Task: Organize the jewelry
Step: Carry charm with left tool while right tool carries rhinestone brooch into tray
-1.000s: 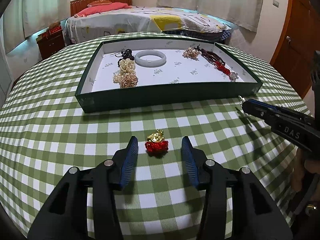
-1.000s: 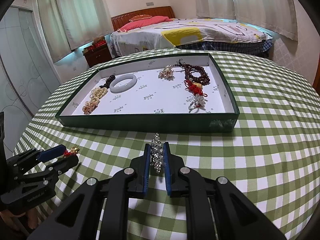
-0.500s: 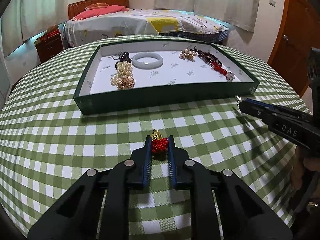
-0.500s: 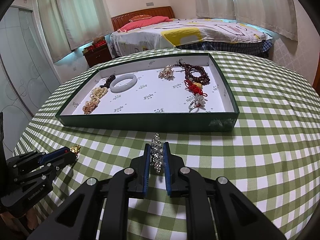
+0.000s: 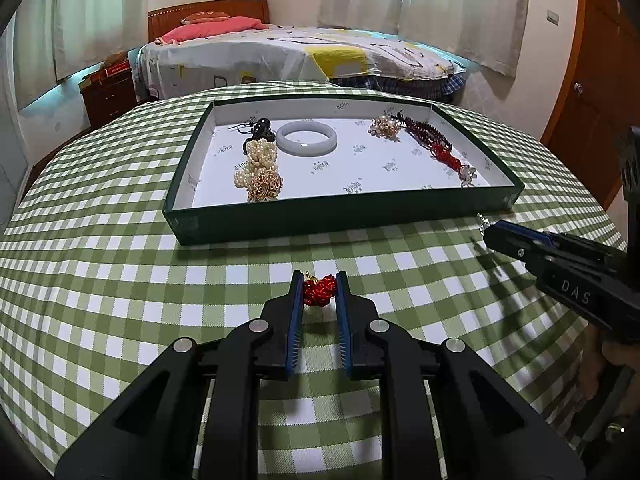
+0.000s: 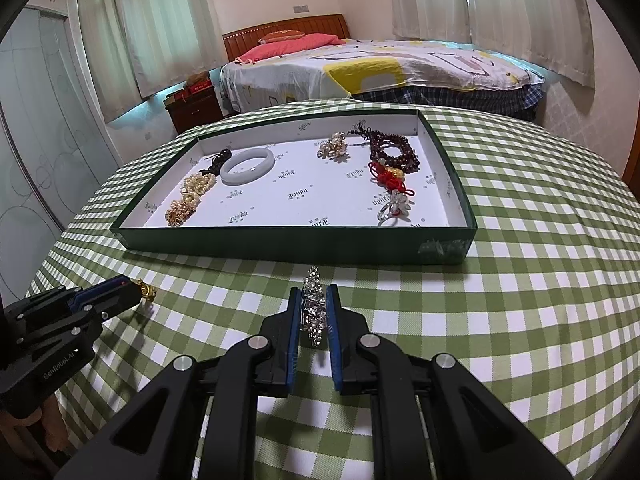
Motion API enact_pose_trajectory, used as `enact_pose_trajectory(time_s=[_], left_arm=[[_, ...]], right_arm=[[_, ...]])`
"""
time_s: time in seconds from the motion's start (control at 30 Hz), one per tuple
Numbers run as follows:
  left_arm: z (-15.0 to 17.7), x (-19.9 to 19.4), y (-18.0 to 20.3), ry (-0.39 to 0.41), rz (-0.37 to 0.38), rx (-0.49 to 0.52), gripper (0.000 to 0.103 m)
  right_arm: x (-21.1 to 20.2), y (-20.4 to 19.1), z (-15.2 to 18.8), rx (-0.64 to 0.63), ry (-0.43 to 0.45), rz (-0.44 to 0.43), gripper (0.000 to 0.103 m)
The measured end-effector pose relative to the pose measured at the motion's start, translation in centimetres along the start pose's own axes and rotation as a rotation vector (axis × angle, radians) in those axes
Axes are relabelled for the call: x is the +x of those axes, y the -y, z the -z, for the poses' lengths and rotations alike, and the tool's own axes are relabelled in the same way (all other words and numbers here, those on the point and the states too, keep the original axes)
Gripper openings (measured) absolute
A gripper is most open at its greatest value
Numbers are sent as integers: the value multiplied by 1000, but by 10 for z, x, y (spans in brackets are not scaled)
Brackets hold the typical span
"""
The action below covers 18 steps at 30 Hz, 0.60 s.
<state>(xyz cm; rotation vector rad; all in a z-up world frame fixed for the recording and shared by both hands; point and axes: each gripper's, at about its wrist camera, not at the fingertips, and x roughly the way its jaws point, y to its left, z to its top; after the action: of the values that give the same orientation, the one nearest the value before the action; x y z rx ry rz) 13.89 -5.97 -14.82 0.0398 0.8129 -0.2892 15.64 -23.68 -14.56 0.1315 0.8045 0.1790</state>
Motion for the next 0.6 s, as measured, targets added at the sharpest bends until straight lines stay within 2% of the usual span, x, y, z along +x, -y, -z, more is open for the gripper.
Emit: enact_pose_trajectory(time_s=[0.33,0.6], left_arm=[[-15,-10,2,43,21,-22,16],[-45,-15,10,104,56,-20,16]], right_arm=[[-10,-4,-8,-15,33,-1,13],[-18,-10,-29,-38,87,-4,13]])
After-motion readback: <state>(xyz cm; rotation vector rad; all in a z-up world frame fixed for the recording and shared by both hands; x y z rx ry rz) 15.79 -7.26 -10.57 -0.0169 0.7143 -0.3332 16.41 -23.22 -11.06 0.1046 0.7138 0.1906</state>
